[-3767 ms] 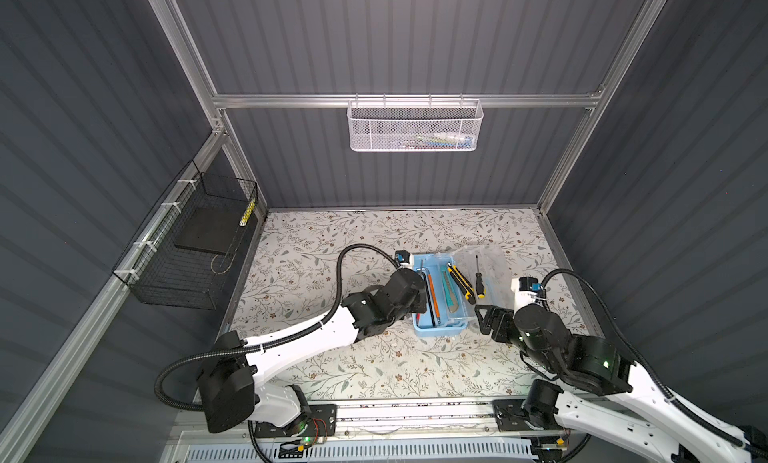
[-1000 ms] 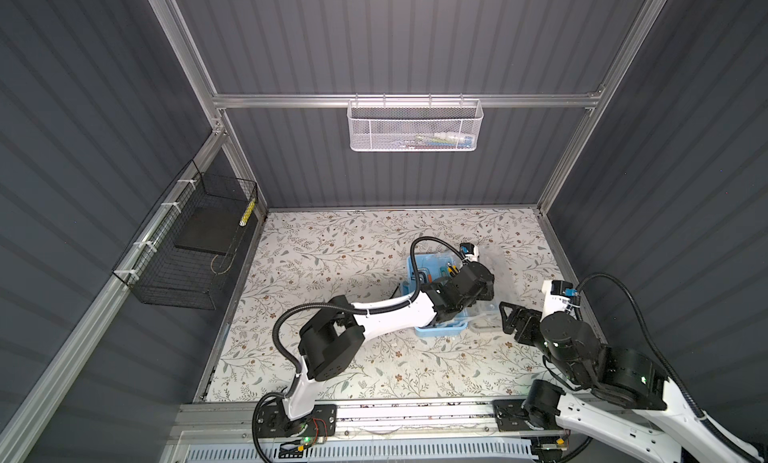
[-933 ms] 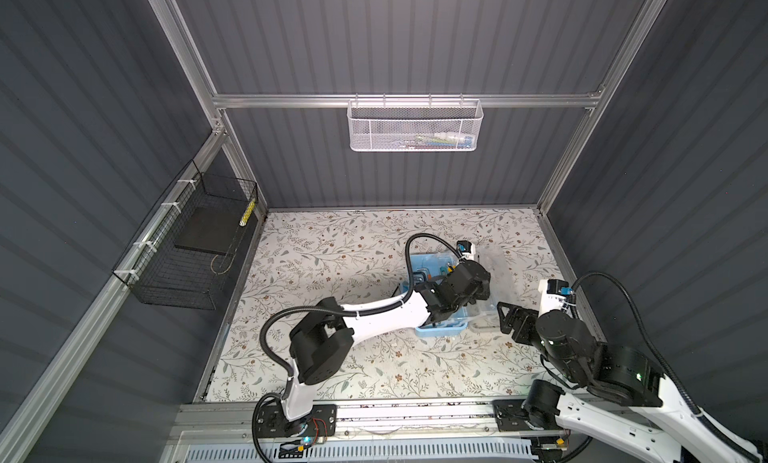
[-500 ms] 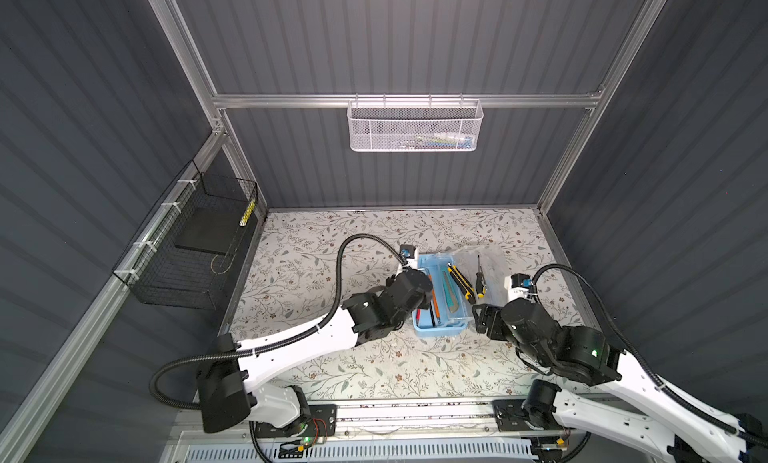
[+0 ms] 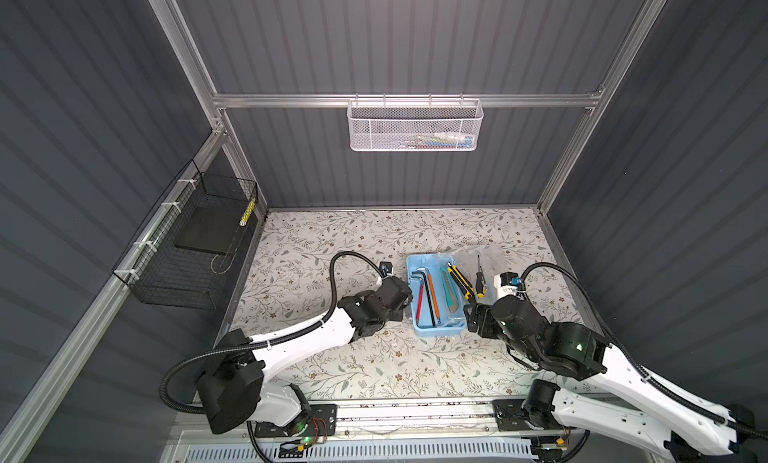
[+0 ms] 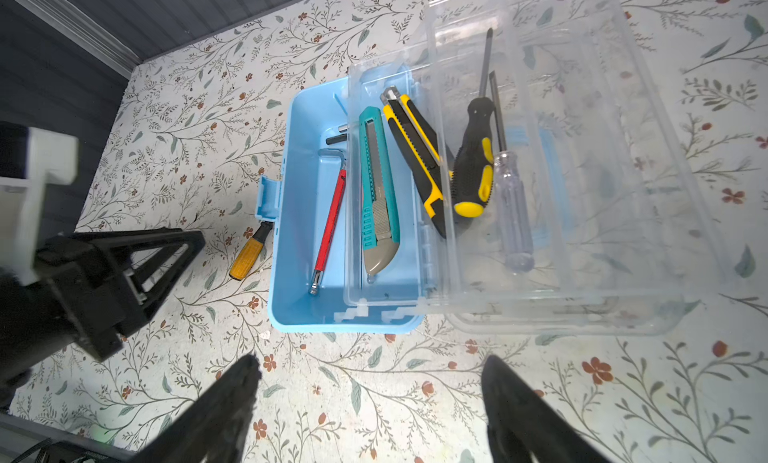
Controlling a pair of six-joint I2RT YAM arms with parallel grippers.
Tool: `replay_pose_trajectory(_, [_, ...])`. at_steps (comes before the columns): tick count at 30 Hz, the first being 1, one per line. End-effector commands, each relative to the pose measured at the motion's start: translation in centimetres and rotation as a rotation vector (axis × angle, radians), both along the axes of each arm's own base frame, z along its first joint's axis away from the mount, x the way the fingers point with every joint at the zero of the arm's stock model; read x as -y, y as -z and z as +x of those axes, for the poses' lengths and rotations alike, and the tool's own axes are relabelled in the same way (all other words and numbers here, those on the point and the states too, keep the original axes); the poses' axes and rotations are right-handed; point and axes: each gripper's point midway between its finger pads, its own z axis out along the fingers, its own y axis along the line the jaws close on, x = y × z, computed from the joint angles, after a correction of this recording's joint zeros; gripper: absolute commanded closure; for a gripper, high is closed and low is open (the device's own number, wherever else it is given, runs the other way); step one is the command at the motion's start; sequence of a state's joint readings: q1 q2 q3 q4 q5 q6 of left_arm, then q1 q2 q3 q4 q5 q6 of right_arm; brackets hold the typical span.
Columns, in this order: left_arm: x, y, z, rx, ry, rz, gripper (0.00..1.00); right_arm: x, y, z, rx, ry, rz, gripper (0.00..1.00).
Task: Pack the tool kit
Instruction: 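Move the left gripper back beside the box over the second clear-handled screwdriver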
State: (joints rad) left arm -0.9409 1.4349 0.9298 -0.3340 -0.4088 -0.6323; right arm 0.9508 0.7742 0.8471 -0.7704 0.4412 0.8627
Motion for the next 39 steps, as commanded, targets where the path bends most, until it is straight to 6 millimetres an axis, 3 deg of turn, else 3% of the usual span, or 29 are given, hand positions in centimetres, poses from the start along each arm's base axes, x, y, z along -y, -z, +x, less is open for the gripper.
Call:
replay_pose_trajectory(1, [1.2,2.0,0.1,-0.054,0.022,-0.032,0.66,0.4,0.2,-0.1,0.01,-0.001,-0.019,0.17])
replay_pose_trajectory(10, [2.5,6.3,1.0,-0.122,0.005,-0.08,0.68,1.0,0.9,-0.1,0.012,0.011,-0.025,0.16])
replay_pose_trajectory(21, [3.4,8.8,1.7,-0.157,-0.003,-0.094,0.61,1.7,1.4,-0.2,0.013,0.024,-0.019,0.16])
replay_pose_trajectory(29, [4.0,9.2,2.0,-0.165,-0.008,-0.106,0.61,1.7,1.5,-0.2,0.01,0.023,-0.014,0.16])
replay_pose_trajectory(39, [4.0,6.6,2.2,-0.116,-0.013,-0.165,0.59,1.7,1.5,-0.1,0.01,0.023,-0.011,0.17])
